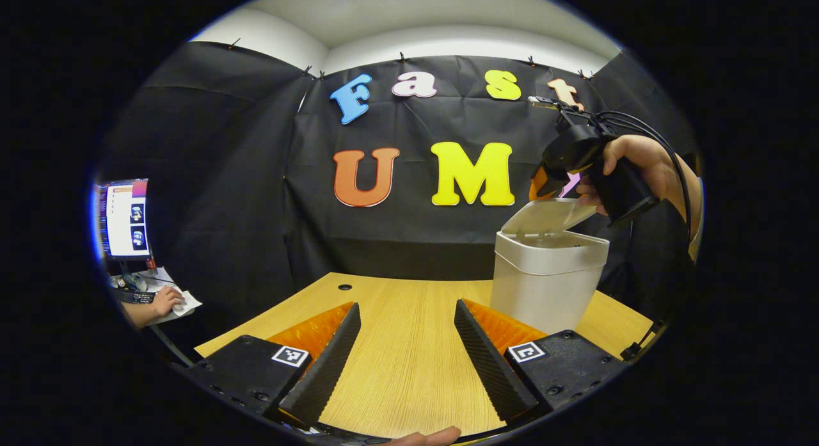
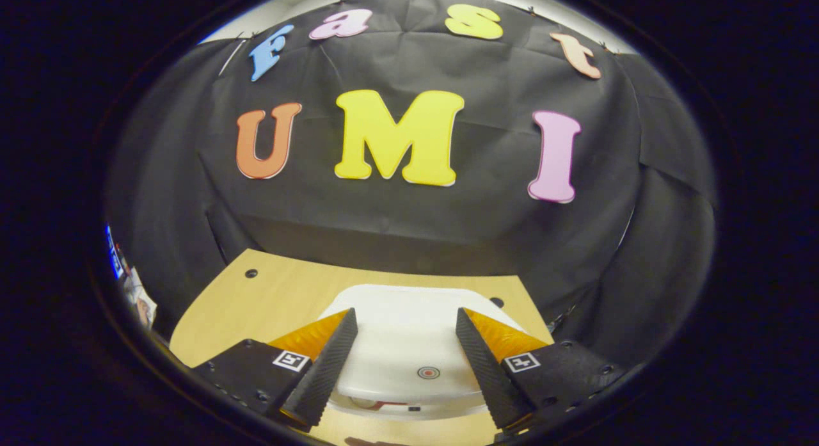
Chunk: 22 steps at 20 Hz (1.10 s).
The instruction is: Press the lid of the desktop garbage bin to open it, pick up the crumpled paper on the desktop and throw it into the bin, then pick up the pop can on the desktop and drop it into the bin, and finally close the garbage bin lid.
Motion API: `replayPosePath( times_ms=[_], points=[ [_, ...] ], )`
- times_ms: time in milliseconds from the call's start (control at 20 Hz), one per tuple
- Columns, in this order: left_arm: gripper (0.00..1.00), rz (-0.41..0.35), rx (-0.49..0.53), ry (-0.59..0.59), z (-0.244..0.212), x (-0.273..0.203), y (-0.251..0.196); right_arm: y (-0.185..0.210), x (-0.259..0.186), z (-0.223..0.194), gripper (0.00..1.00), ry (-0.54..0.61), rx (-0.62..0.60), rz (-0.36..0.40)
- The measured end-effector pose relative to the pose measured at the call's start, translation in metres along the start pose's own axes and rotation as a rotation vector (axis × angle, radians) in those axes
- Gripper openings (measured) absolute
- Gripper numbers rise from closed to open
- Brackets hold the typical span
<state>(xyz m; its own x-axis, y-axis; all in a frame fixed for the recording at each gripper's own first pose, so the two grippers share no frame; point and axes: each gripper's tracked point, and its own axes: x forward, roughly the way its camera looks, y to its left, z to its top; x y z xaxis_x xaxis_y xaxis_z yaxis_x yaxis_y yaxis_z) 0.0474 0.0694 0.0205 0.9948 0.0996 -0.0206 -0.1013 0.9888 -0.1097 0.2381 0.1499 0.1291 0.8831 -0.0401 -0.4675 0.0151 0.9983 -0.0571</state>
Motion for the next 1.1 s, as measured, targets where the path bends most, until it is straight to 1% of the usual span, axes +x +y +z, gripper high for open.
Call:
replayPosePath(
  times_ms=[50,100,150,250,300,350,400,500,550,600,650,800,950,1000,1050,1100],
  points=[
    [0.97,0.015,0.009,-0.001,0.001,0.000,0.005,-0.002,0.001,-0.008,0.94,0.035,0.018,0.013],
    [0.97,0.033,0.016,-0.013,0.003,0.002,0.012,-0.005,0.004,-0.018,0.99,0.071,0.025,0.026],
    [0.97,0.041,0.015,-0.017,0.003,0.003,0.015,-0.007,0.005,-0.029,0.95,0.108,0.017,0.036],
    [0.97,0.039,0.007,-0.005,-0.005,0.010,0.013,-0.008,0.008,-0.049,0.95,0.172,-0.018,0.060],
    [0.97,0.034,0.006,0.008,-0.010,0.012,0.013,-0.009,0.004,-0.051,0.99,0.156,-0.037,0.078],
    [0.97,0.039,0.011,0.019,-0.015,0.015,0.014,-0.012,0.003,-0.047,0.97,0.146,-0.037,0.083],
    [0.97,0.044,0.013,0.026,-0.017,0.016,0.017,-0.014,-0.001,-0.047,0.99,0.138,-0.032,0.085],
    [0.97,0.054,0.010,0.044,-0.024,0.020,0.021,-0.016,-0.006,-0.055,0.94,0.116,-0.032,0.080],
    [0.97,0.054,0.008,0.055,-0.028,0.020,0.019,-0.017,-0.009,-0.055,0.99,0.105,-0.040,0.078],
    [0.97,0.049,0.008,0.064,-0.031,0.022,0.016,-0.017,-0.012,-0.058,0.99,0.098,-0.046,0.078],
    [0.97,0.045,0.009,0.069,-0.033,0.022,0.014,-0.016,-0.015,-0.059,0.96,0.089,-0.042,0.079],
    [0.97,0.033,0.029,0.071,-0.033,0.021,0.009,-0.015,-0.020,-0.062,0.97,0.056,-0.045,0.083],
    [0.97,0.049,0.044,0.064,-0.032,0.021,0.015,-0.016,-0.022,-0.063,0.96,0.011,-0.022,0.098],
    [0.97,0.059,0.043,0.062,-0.032,0.021,0.020,-0.016,-0.022,-0.064,1.00,-0.006,-0.020,0.104],
    [0.97,0.065,0.038,0.061,-0.031,0.019,0.023,-0.016,-0.021,-0.065,0.97,-0.022,-0.022,0.107],
    [0.97,0.068,0.032,0.060,-0.031,0.020,0.024,-0.017,-0.023,-0.067,0.97,-0.039,-0.023,0.110]
  ],
)
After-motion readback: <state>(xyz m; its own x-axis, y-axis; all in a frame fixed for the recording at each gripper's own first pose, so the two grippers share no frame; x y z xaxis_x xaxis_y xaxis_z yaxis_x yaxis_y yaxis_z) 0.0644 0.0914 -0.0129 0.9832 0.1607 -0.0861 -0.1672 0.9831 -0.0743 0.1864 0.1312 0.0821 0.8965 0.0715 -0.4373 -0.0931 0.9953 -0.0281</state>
